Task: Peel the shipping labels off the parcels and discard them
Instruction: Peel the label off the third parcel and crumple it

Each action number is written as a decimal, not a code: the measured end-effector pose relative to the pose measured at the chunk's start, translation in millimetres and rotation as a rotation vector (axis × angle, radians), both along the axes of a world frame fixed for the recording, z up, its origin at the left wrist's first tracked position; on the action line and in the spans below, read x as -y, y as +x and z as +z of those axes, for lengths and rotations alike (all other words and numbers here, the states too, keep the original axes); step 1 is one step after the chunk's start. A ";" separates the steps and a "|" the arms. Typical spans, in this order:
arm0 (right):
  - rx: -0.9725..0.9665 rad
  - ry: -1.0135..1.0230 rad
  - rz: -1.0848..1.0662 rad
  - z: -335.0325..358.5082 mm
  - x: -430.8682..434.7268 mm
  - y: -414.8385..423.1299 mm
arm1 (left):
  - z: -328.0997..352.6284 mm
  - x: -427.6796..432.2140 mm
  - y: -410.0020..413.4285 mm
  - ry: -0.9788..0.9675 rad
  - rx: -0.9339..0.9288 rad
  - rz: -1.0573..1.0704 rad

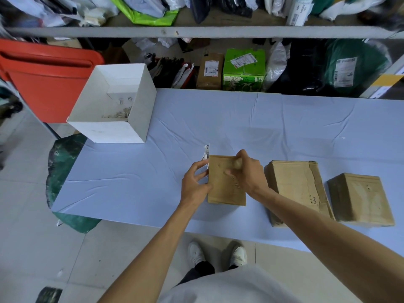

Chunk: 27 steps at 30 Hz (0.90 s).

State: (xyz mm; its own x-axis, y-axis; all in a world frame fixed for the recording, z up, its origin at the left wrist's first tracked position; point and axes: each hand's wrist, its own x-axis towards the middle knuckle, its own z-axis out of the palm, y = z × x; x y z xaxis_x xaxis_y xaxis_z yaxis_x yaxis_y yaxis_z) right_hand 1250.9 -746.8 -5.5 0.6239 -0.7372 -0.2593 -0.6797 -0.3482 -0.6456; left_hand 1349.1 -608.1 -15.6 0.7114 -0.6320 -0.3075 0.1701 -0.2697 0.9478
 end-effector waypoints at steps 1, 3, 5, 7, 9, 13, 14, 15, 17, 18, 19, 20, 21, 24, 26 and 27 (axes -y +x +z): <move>0.010 -0.001 -0.008 -0.9 1.2 -0.3 | -0.7 -0.1 0.3 -0.003 0.006 0.005; 0.025 0.011 -0.027 -1.0 1.4 -0.2 | -0.8 1.2 -0.2 -0.025 0.015 0.074; 0.030 0.010 -0.020 -0.8 -1.3 0.7 | 0.3 4.0 -0.6 -0.042 0.024 0.207; 0.038 0.013 0.003 0.1 -4.3 2.3 | -0.3 6.2 0.2 -0.005 0.082 0.306; 0.034 0.016 0.009 0.8 -4.8 3.0 | -0.9 5.5 3.0 0.042 0.151 0.339; 0.009 0.013 0.008 1.3 -1.8 0.6 | -1.3 5.7 8.5 0.090 0.210 0.316; 0.006 0.015 0.007 1.6 -1.2 0.3 | -1.3 6.1 8.9 0.099 0.220 0.313; -0.002 0.015 0.007 1.6 -0.5 -0.5 | -1.4 6.0 9.4 0.108 0.230 0.325; -0.031 0.025 -0.015 0.9 1.6 -3.9 | -1.3 3.6 13.3 0.115 0.254 0.384; -0.046 0.033 -0.042 1.0 2.8 -5.6 | -0.8 1.9 16.7 0.113 0.269 0.396; -0.061 0.038 -0.062 1.3 3.1 -6.4 | 0.0 0.6 20.2 0.111 0.284 0.378; -0.073 0.036 -0.064 2.1 2.5 -6.1 | 0.7 0.0 22.7 0.114 0.294 0.335; -0.078 0.026 -0.048 3.3 1.4 -4.2 | 1.5 0.7 23.9 0.120 0.297 0.288; -0.062 -0.011 0.010 6.5 -3.4 5.7 | 2.5 6.2 20.3 0.125 0.283 0.229; -0.066 -0.016 0.014 7.8 -4.5 8.4 | 2.1 9.2 15.2 0.118 0.258 0.228; -0.074 -0.010 0.006 8.0 -3.9 7.8 | 1.7 9.9 13.4 0.113 0.247 0.229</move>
State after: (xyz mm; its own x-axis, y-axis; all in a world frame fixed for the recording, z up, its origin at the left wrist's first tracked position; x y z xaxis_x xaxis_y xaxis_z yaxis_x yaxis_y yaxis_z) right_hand 1258.6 -742.9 2.5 0.6078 -0.7362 -0.2976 -0.7233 -0.3585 -0.5902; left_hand 1362.5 -618.0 -13.9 0.8924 -0.4191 -0.1671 0.0074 -0.3569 0.9341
